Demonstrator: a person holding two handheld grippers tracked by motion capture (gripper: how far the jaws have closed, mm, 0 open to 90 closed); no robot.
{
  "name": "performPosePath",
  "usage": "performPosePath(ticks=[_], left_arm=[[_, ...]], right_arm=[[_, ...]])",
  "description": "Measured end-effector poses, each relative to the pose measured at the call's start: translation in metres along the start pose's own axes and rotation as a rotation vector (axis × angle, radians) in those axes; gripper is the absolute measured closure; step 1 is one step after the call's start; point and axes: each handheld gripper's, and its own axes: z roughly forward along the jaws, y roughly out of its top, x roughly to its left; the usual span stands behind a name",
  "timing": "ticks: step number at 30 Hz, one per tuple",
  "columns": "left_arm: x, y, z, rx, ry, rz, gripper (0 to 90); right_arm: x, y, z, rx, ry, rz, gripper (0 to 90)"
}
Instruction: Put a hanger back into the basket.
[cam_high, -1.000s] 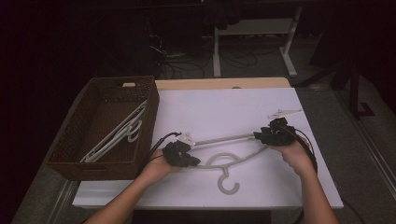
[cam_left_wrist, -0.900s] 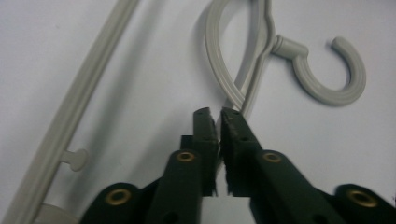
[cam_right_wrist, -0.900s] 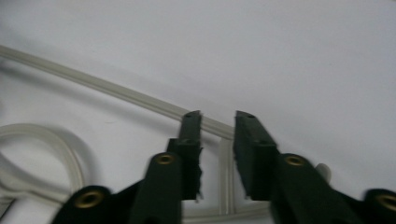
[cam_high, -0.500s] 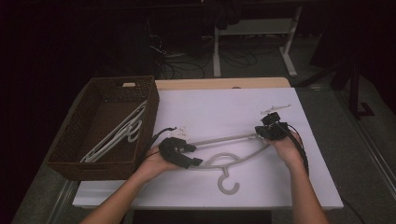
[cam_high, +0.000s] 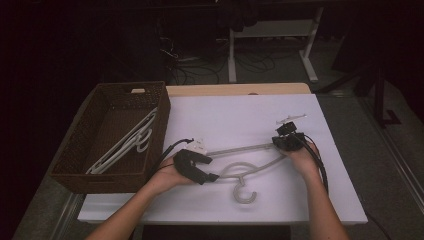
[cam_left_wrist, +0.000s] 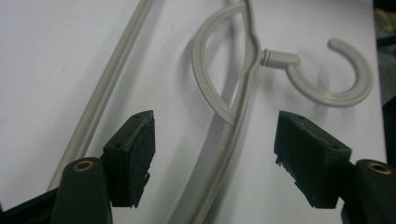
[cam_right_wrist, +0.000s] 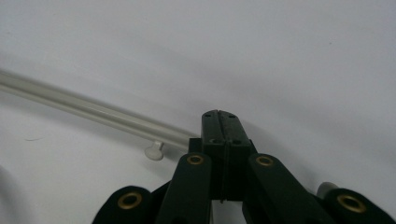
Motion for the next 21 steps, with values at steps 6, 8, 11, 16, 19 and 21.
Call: performPosePath(ticks=[6, 8, 11, 16, 19, 21], left_arm=[[-0.002, 0.006, 0.018, 0.077, -0.014, 0.073, 37.9], [-0.002, 0.007, 0.022, 0.096, -0.019, 0.089, 42.0], [-0.003, 0.008, 0.026, 0.122, -0.021, 0.108, 47.9], [-0.005, 0.008, 0.031, 0.156, -0.010, 0.150, 60.9], [-0.005, 0.008, 0.031, 0.161, -0.017, 0.159, 66.8], [-0.003, 0.008, 0.031, 0.161, -0.025, 0.164, 70.7]], right_arm=[[-0.001, 0.000, 0.002, 0.005, 0.007, 0.002, 89.4], [0.000, 0.001, 0.002, 0.009, 0.004, -0.002, 89.5], [0.000, 0.001, 0.003, 0.013, 0.000, -0.009, 89.5], [0.000, 0.001, 0.004, 0.016, 0.005, -0.007, 89.5], [0.000, 0.001, 0.004, 0.018, 0.004, -0.010, 89.6], [0.000, 0.001, 0.005, 0.019, 0.005, -0.012, 89.6]])
